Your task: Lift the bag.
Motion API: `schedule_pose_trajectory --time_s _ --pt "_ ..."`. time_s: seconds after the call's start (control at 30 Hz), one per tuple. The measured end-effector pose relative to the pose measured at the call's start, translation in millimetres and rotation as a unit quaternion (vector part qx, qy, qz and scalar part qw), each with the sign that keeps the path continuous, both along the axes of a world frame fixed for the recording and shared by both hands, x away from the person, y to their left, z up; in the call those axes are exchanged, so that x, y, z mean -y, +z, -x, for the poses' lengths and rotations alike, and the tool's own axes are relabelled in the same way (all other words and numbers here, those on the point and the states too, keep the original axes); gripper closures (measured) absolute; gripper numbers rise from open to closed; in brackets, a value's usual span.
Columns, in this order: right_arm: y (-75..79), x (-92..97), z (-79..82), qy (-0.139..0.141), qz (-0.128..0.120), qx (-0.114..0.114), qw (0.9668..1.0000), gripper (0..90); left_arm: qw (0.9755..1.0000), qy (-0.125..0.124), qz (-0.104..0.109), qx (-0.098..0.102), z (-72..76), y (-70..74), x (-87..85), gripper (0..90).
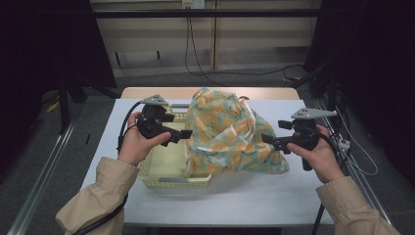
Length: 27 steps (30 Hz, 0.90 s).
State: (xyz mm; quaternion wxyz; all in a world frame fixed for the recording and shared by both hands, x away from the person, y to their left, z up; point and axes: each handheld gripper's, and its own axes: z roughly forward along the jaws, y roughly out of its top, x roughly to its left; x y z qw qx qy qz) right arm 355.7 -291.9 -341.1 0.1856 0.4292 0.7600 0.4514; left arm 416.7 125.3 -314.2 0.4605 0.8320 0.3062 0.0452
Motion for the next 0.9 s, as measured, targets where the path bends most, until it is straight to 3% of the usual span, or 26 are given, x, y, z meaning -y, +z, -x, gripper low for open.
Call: schedule_pose_trajectory --time_s 0.23,0.3,0.9 --pt "-10.4 5.2 11.7 0.003 0.005 0.001 1.0000 14.3 1.0000 0.004 0.003 0.005 13.1 -7.1 -19.8 5.8" --pt "-13.9 7.0 14.7 0.003 0.002 -0.001 1.0000 14.3 1.0000 0.006 -0.004 0.001 16.0 -9.8 -26.1 5.8" --pt "-45.9 22.5 36.7 -0.004 0.012 -0.014 0.9998 14.8 0.9994 0.034 0.010 0.000 45.4 -37.4 -77.4 5.8"
